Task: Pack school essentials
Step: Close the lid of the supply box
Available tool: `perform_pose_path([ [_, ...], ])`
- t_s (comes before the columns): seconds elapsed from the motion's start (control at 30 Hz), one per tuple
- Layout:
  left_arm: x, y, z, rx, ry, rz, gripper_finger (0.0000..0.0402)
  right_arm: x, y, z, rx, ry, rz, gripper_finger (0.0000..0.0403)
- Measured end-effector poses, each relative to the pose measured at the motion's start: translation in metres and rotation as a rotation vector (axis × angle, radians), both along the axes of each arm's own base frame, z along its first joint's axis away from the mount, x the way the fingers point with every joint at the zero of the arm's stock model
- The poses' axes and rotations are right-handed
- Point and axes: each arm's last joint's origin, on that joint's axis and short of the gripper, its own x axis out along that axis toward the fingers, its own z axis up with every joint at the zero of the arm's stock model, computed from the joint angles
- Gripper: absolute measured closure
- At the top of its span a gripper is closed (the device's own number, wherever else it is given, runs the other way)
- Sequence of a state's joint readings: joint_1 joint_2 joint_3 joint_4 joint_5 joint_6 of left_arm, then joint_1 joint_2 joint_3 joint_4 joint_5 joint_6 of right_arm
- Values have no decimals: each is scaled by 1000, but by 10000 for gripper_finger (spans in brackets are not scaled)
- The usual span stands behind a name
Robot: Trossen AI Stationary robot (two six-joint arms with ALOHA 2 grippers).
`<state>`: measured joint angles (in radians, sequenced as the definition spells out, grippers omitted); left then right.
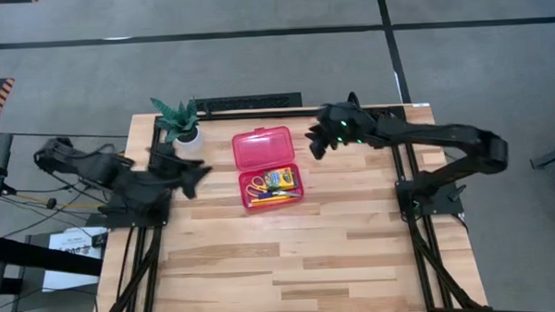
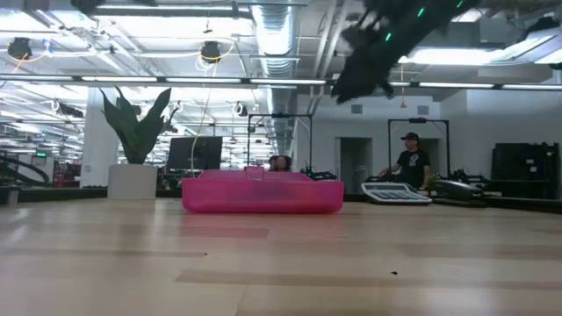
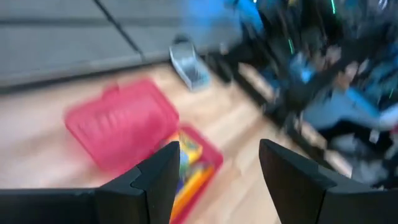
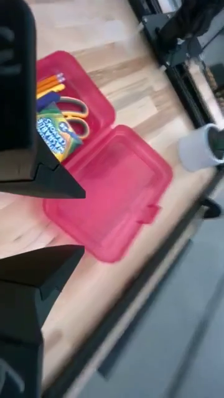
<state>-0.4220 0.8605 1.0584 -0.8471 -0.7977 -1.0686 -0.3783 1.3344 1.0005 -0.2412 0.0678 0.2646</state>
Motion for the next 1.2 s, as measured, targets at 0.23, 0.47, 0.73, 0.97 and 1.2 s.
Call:
perform_pose_path([
  [0.23,50,-14,-63,-89,88,-42,193,13,-61,-49,143,5,1,249],
  [0.47,88,-21,-129,-161,136,-45,193,8,-110,-76,266,-7,-14,265],
  [0.73,117,-15,-175,-202,277,-21,193,35,-149,-76,316,25,-1,282],
  [0.97,127,-17,-191,-243,306,-55,193,55,-178,-73,369,163,19,342],
  [1.2,127,-16,-192,-239,319,-51,193,74,-198,-82,376,237,58,387],
])
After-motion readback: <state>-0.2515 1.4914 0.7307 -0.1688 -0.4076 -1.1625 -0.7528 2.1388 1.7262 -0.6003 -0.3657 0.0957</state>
